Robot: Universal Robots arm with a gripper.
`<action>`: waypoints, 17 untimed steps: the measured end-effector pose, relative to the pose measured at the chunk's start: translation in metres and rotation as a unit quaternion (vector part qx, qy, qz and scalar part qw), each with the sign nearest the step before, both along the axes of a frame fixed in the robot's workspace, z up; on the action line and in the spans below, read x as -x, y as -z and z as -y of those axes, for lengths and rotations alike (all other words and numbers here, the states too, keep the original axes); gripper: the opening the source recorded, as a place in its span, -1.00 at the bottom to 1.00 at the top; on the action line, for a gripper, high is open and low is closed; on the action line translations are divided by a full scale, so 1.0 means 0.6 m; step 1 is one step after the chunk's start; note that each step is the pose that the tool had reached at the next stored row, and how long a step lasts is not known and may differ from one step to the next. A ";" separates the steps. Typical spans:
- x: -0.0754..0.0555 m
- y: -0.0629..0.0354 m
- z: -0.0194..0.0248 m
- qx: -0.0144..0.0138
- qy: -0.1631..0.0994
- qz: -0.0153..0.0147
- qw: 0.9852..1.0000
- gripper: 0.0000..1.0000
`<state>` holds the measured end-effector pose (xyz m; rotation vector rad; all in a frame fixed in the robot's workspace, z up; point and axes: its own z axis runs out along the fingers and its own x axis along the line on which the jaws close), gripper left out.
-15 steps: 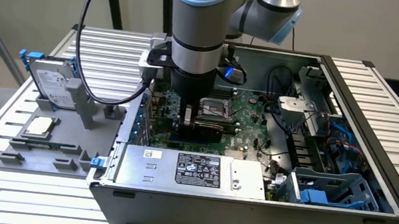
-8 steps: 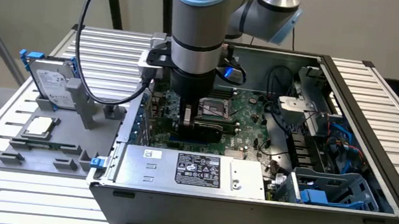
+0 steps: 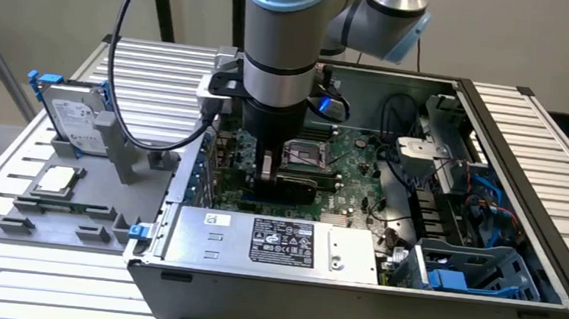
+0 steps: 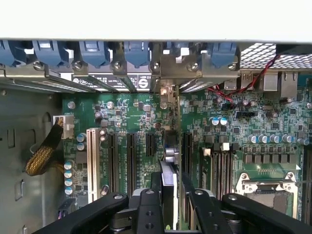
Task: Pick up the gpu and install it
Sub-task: 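Insert the gpu into the slot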
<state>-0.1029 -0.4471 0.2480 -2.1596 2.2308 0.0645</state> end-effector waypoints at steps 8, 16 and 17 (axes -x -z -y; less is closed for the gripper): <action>0.001 0.000 -0.0012 -0.003 0.000 0.000 1.000 1.00; 0.001 -0.061 -0.0003 -0.001 0.000 -0.001 1.000 1.00; 0.001 -0.069 -0.0003 -0.001 0.000 -0.001 1.000 1.00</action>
